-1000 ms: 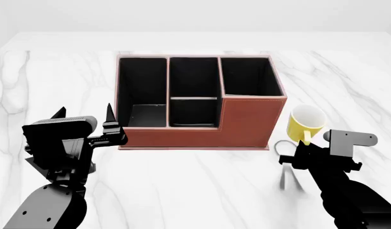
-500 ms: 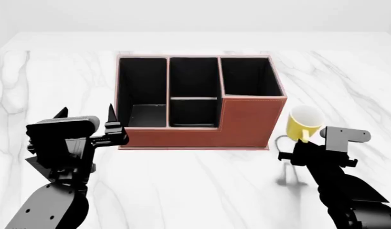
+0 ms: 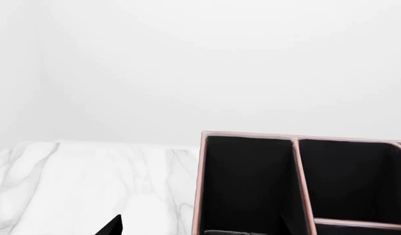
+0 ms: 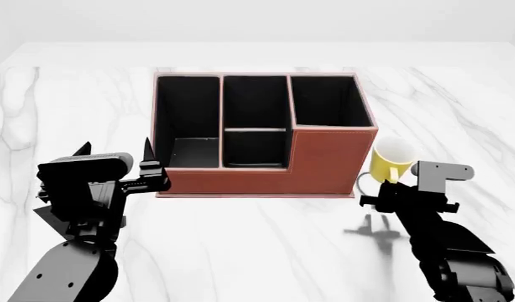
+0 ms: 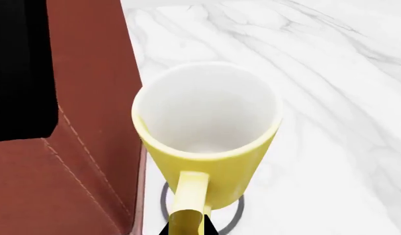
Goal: Pick up the yellow and white mug and place it to the right of the caddy.
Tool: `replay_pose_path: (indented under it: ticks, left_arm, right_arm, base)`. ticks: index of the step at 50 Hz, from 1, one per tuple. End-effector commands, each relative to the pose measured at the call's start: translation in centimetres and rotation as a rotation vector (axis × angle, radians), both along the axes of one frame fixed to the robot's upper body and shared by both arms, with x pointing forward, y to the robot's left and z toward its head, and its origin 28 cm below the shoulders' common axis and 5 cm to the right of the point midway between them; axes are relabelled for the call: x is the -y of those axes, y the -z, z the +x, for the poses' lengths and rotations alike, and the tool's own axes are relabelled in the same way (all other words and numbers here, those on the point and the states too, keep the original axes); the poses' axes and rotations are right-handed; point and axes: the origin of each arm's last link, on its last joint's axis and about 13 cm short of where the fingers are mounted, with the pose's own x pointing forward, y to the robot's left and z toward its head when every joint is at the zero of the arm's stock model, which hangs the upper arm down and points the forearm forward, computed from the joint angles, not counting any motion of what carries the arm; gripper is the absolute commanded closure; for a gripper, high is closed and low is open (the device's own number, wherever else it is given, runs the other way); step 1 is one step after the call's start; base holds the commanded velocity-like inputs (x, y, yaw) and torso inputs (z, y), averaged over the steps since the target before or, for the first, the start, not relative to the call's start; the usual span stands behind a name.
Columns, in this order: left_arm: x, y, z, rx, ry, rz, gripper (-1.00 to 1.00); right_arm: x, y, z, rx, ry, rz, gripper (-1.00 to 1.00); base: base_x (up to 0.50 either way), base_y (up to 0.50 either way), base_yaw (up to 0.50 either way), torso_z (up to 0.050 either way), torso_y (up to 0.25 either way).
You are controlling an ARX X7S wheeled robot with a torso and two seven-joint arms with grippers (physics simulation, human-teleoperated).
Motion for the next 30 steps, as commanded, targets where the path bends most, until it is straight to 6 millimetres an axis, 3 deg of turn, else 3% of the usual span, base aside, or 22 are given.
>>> replay_pose_path:
  ticks: [1,30]
  left_arm:
    - [0.0,0.0,0.0,-0.001,0.001,0.001,-1.00]
    - [0.0,0.0,0.1,-0.001,0.001,-0.001,-1.00]
  right_arm:
    - [0.0,0.0,0.6,0.009,-0.005,-0.008,1.00]
    - [-0.4,1.5,0.7,-0.017,-0.011,0.015,1.00]
  base:
    - [0.00,0.00,0.00,0.000,0.000]
    - [0.00,0.00,0.00,0.000,0.001]
